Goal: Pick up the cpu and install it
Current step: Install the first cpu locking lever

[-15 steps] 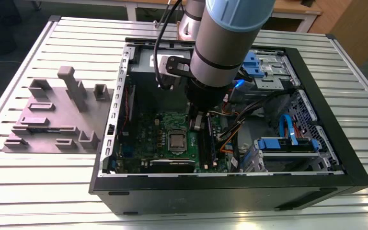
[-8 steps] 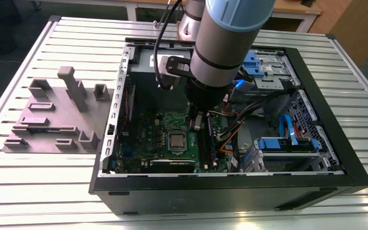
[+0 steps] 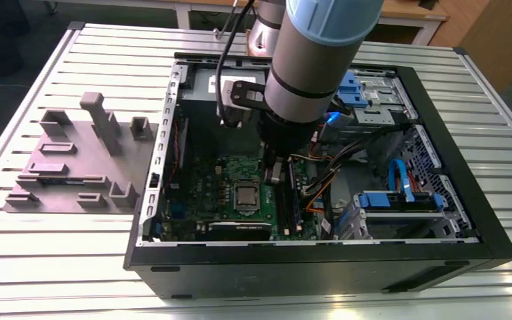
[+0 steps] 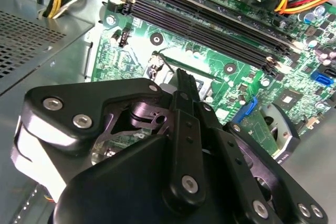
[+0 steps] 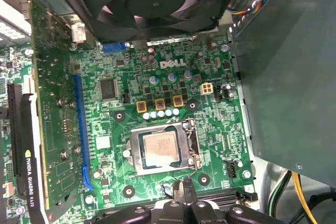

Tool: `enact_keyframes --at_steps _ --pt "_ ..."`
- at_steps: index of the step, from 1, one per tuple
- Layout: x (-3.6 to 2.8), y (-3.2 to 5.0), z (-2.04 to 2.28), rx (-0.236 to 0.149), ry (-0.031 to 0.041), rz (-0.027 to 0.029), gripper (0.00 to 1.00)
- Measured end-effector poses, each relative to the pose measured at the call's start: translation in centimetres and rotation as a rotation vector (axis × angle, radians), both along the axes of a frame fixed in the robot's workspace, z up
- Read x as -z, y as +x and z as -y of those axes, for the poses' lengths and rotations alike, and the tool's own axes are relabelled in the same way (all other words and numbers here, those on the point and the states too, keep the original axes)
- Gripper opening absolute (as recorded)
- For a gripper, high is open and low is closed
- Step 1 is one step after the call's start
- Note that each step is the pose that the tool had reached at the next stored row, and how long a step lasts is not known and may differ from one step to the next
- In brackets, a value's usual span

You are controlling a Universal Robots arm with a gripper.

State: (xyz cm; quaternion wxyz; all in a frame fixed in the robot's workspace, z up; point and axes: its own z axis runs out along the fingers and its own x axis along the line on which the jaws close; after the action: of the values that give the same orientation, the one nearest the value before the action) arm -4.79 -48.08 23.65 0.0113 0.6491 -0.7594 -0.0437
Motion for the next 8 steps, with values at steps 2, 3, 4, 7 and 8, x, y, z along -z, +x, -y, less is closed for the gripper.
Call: enact_keyframes --at_steps 2,3,4,7,8 --pt "0.03 -0.01 0.2 -0.005 -0.0004 0.0 0.1" --pt "0.08 -0.01 0.29 -0.008 -0.0004 0.0 0.1" --pt "0.17 -0.01 0.4 -0.012 -0.0004 0.0 0.1" --pt "0.47 -0.01 0.65 -0.023 -0.0002 -0.0001 0.1" --pt "0.58 -0.01 0.74 -0.027 -0.0004 -0.0002 0.1"
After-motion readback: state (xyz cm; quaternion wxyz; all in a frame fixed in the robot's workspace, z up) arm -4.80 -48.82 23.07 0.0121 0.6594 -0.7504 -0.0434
